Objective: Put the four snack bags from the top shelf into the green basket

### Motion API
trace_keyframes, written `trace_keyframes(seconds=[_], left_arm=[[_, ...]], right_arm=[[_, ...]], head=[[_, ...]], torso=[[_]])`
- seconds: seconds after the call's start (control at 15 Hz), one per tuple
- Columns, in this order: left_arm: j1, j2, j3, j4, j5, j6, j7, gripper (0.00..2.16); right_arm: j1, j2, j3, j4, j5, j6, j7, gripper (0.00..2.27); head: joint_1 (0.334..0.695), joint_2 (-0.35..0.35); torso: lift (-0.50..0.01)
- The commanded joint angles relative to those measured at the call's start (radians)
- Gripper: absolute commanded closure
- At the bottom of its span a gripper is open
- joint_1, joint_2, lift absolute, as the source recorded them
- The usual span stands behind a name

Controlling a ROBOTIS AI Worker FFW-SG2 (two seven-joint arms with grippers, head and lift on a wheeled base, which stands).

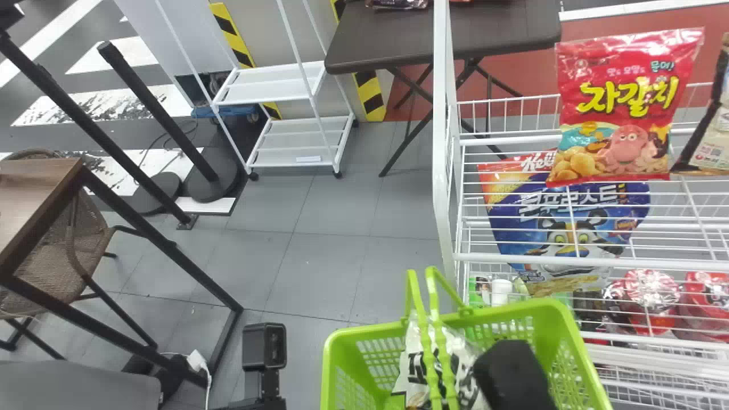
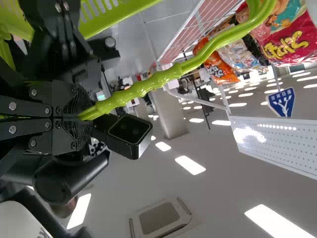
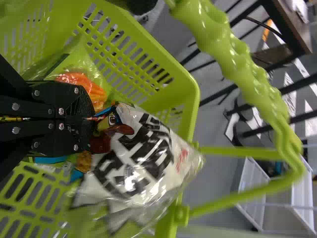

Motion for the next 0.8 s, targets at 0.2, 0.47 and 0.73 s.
trace_keyframes(seconds=[0.2, 0.47, 0.73], left_arm=[[0.007, -0.003, -0.003, 0.0, -0.002, 0.0, -0.011, 2.15], [0.004, -0.003, -0.006, -0.001, -0.003, 0.0, -0.011, 2.15], [0.003, -0.003, -0.006, 0.0, -0.002, 0.0, -0.011, 2.15]], right_arm=[[0.02, -0.008, -0.102, -0.062, -0.036, 0.004, 0.025, 0.03], [0.109, -0.006, -0.495, -0.185, -0.303, 0.09, 0.16, 0.06], [0.107, 0.045, -0.79, -0.214, -0.354, 0.01, 0.166, 0.07]], head=[[0.695, 0.35], [0.695, 0.35], [0.695, 0.15]], torso=[[-0.006], [-0.006], [-0.006]])
